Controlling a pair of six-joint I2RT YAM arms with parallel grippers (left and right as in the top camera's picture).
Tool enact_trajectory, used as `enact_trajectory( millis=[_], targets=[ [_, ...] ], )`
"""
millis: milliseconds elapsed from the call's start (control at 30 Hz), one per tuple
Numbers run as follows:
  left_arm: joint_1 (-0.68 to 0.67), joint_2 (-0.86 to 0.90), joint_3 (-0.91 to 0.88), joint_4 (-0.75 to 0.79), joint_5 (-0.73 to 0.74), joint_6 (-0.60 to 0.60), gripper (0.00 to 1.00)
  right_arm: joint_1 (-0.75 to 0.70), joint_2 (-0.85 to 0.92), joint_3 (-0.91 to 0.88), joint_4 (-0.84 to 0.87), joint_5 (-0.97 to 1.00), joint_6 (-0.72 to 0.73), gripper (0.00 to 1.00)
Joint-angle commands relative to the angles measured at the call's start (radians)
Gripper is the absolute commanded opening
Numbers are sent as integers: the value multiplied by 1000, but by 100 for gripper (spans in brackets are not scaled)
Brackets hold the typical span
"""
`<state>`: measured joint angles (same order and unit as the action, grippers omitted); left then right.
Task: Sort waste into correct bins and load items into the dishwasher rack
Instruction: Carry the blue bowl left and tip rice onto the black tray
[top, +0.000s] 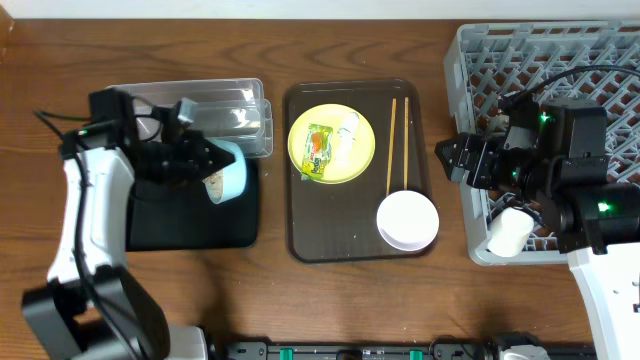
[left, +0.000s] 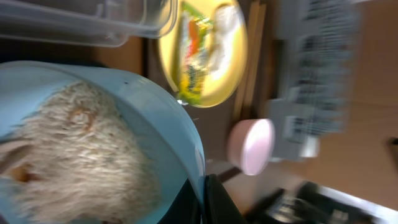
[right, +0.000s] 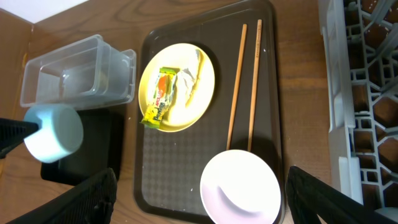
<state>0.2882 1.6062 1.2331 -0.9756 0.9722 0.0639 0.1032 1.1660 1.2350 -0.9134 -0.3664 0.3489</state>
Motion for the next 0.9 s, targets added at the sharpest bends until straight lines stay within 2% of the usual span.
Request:
enact_trajectory(
  millis=[0, 100, 333, 433, 467, 633, 700, 767, 867],
  targets=[
    [78, 69, -28, -23, 306, 161, 6, -5, -1, 17, 0, 0, 6, 85],
    [137, 129, -51, -42, 374, 226, 6, -5, -1, 17, -5, 0, 6, 85],
    [216, 182, -58, -63, 551, 246, 6, -5, -1, 17, -4, 0, 6, 86],
    [228, 185, -58, -51, 525, 241, 6, -5, -1, 17, -5, 0, 6, 86],
    [230, 184, -58, -90, 545, 244, 6, -5, -1, 17, -4, 0, 6, 86],
    [230, 177, -58, -198, 577, 313, 6, -5, -1, 17, -7, 0, 6, 86],
    [230, 174, -58, -212, 551, 400, 6, -5, -1, 17, -7, 0, 6, 86],
    [238, 176, -58, -206, 525, 357, 6, -5, -1, 17, -6, 0, 6, 86],
    [237, 170, -58, -259, 555, 440, 6, -5, -1, 17, -11, 0, 6, 86]
  ],
)
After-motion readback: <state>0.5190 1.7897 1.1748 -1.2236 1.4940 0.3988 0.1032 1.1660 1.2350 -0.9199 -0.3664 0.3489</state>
